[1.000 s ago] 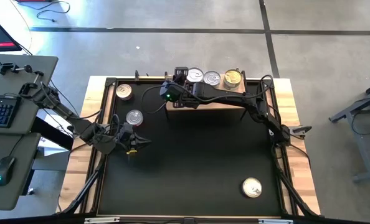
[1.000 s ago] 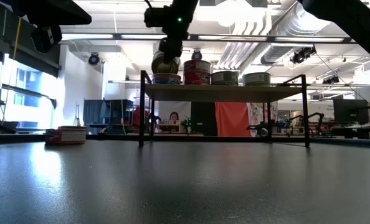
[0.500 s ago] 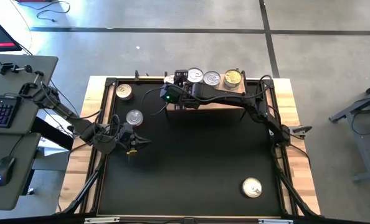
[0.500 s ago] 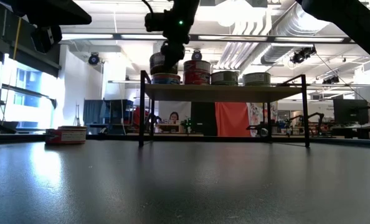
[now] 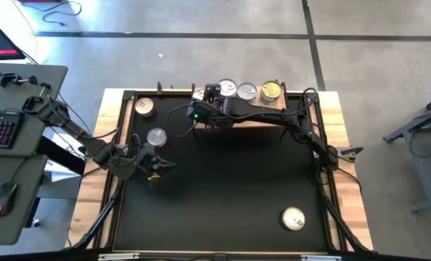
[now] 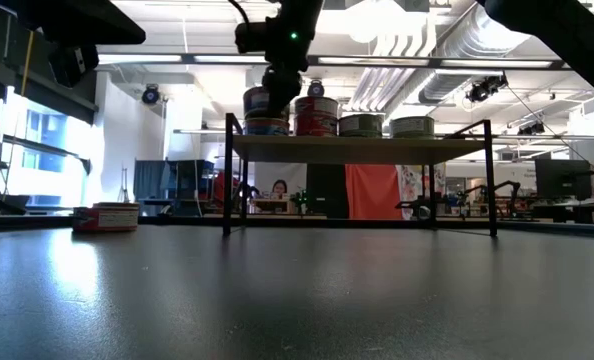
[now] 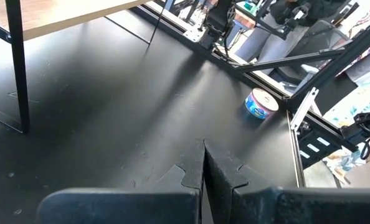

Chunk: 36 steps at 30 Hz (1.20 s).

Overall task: Stack canned seafood by type on shelf
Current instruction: Stack the blue-pink tuna can on top of the blue pink tuna can on the shelf, then stack the red tuna can on top of the red tuna can on the shelf

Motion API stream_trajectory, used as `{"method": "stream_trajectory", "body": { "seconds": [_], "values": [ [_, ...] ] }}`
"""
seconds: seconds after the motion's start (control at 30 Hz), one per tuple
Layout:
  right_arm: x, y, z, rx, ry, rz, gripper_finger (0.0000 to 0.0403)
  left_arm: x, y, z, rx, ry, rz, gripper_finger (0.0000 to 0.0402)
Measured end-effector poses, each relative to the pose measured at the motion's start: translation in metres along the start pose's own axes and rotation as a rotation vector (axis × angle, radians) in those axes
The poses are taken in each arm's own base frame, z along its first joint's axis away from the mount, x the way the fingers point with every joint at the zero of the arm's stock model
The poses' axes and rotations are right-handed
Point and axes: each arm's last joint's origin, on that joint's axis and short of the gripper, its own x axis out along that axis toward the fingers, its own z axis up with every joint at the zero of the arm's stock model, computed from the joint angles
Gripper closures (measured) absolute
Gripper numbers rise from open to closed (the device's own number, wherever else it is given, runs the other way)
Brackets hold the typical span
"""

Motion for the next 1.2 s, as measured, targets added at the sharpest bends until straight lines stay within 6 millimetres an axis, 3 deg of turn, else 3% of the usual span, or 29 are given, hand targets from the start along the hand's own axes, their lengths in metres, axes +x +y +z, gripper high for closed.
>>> {"method": "stream_trajectory", "body": {
  "seconds": [0.47, 0.67, 0.9, 1.07, 1.2],
  "values": [
    [0.000, -0.009, -0.002, 0.106, -0.018, 0.030, 0.0090, 0.000, 0.000, 0.000, 0.000, 0.000, 0.000, 0.0401],
    [-0.007, 0.001, -0.001, 0.121, -0.030, 0.120, 0.0090, 0.000, 0.000, 0.000, -0.002, -0.001, -0.001, 0.0401],
    [-0.050, 0.003, 0.005, 0.321, -0.182, 0.359, 0.0090, 0.000, -0.004, 0.004, -0.069, -0.026, -0.043, 0.0402],
    [-0.081, 0.004, 0.003, 0.532, -0.186, 0.438, 0.0090, 0.000, -0.009, 0.010, -0.122, -0.050, -0.101, 0.0401],
    [-0.104, 0.011, 0.000, 0.518, -0.193, 0.563, 0.0090, 0.004, -0.010, 0.025, -0.133, 0.043, -0.173, 0.0401]
  ]
}}
